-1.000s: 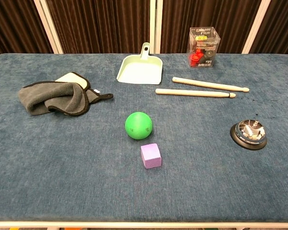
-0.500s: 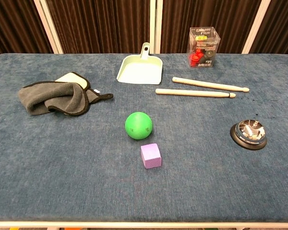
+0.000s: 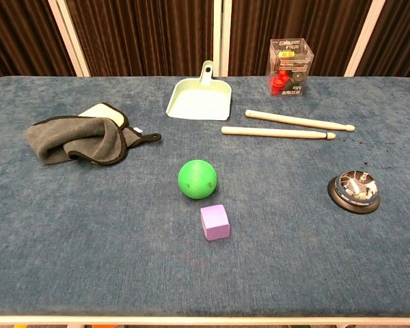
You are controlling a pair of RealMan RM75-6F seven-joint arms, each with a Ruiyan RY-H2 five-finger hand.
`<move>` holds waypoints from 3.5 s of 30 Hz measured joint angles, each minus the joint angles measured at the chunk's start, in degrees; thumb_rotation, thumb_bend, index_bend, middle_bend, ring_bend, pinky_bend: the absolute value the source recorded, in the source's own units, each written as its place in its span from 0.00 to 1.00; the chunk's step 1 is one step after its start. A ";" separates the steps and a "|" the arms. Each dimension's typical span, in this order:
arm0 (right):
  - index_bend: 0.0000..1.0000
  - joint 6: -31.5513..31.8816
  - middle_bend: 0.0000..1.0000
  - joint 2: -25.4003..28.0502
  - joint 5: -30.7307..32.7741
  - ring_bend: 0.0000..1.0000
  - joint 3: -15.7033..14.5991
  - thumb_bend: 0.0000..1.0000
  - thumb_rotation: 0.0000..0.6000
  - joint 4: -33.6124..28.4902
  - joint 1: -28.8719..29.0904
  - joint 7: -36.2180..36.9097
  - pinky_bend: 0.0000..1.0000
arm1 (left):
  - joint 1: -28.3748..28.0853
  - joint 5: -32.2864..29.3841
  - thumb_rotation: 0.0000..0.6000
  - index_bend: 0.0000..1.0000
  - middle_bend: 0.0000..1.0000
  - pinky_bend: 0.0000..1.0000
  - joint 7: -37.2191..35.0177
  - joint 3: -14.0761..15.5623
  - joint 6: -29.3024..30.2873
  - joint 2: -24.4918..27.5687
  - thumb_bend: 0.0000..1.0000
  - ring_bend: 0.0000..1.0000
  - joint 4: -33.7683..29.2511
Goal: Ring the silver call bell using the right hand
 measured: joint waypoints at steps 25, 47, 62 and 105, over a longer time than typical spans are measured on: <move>0.00 -16.67 0.89 -6.37 3.66 0.82 -3.82 1.00 1.00 -1.47 4.12 -10.20 0.70 | 0.15 -0.65 1.00 0.29 0.23 0.32 -0.49 0.46 -1.07 0.10 0.16 0.17 0.83; 0.00 -22.08 0.89 -9.85 8.24 0.82 -2.65 1.00 1.00 -0.76 7.67 -14.52 0.70 | 0.39 -0.90 1.00 0.29 0.23 0.32 -2.44 0.63 -1.34 -0.01 0.16 0.17 2.23; 0.00 -20.62 0.89 -9.77 7.87 0.82 -3.12 1.00 1.00 -1.03 7.77 -13.63 0.70 | 0.33 -0.78 1.00 0.29 0.23 0.32 -2.27 0.67 -1.44 -0.09 0.16 0.17 2.14; 0.00 -6.13 0.84 -4.47 3.12 0.77 -0.12 0.97 1.00 -4.53 6.11 -7.55 0.68 | 0.34 -0.34 1.00 0.29 0.23 0.32 -2.26 0.68 -1.12 0.15 0.16 0.17 1.44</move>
